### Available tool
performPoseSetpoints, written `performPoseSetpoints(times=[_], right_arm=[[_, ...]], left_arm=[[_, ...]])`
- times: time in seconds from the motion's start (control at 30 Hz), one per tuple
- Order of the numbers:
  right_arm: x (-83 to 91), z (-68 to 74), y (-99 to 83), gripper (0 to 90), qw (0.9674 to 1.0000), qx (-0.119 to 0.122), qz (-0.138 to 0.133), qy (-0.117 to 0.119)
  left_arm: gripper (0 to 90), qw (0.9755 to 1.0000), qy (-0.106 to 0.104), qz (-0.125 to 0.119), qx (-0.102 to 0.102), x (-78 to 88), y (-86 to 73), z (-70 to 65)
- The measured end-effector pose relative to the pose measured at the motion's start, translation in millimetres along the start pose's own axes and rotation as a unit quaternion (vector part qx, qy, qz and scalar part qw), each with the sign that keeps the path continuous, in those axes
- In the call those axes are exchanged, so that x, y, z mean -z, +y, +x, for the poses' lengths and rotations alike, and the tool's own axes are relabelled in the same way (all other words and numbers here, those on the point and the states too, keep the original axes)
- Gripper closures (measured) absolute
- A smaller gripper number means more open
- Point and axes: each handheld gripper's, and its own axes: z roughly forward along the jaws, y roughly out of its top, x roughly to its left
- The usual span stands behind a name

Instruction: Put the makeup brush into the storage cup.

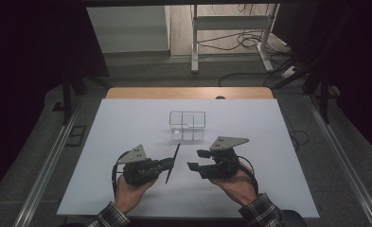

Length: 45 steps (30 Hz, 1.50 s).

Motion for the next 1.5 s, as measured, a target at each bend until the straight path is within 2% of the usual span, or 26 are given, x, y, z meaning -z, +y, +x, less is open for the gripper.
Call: performPoseSetpoints(times=[0.13, 0.23, 0.43, 0.53, 0.63, 0.83, 1.1, 1.33, 1.5], right_arm=[[-1.5, 1.9, 2.3, 44.4, 0.9999, 0.013, 0.002, -0.002], [-2.5, 2.7, 2.9, 45.0, 0.9999, 0.014, 0.006, 0.0], [-10.1, 6.4, -0.6, 46.2, 0.9997, 0.016, 0.015, 0.01], [-15.5, 9.4, -2.4, 46.7, 0.9995, 0.019, 0.021, 0.014], [-19.0, 12.2, -3.6, 47.2, 0.9991, 0.031, 0.028, 0.01], [-22.7, 14.4, -5.7, 48.4, 0.9988, 0.034, 0.034, 0.012], [-26.6, 17.8, -7.9, 50.3, 0.998, 0.045, 0.042, 0.012], [-26.5, 20.8, -9.1, 52.8, 0.9969, 0.063, 0.047, 0.01], [-27.3, 27.9, -9.7, 55.0, 0.9936, 0.1, 0.054, 0.0]], left_arm=[[84.0, 0.9999, 0.001, 0.01, -0.001, -1.0, 1.1, 0.5], [84.0, 1.0, 0.002, 0.009, 0.002, -0.8, 1.6, 1.5], [84.0, 0.9997, -0.008, -0.016, 0.014, 1.5, 3.8, 3.4], [84.0, 0.9995, -0.011, -0.02, 0.019, 1.1, 5.4, 3.9], [84.0, 0.9994, -0.017, -0.016, 0.024, 0.3, 6.7, 4.8], [84.0, 0.9993, -0.021, -0.008, 0.029, -1.2, 9.3, 5.0], [84.0, 0.9984, -0.029, -0.003, 0.048, -1.1, 12.6, 7.0], [84.0, 0.9959, -0.041, 0.019, 0.078, -1.6, 15.8, 10.8], [84.1, 0.9912, -0.055, 0.036, 0.115, -2.4, 16.9, 16.1]])
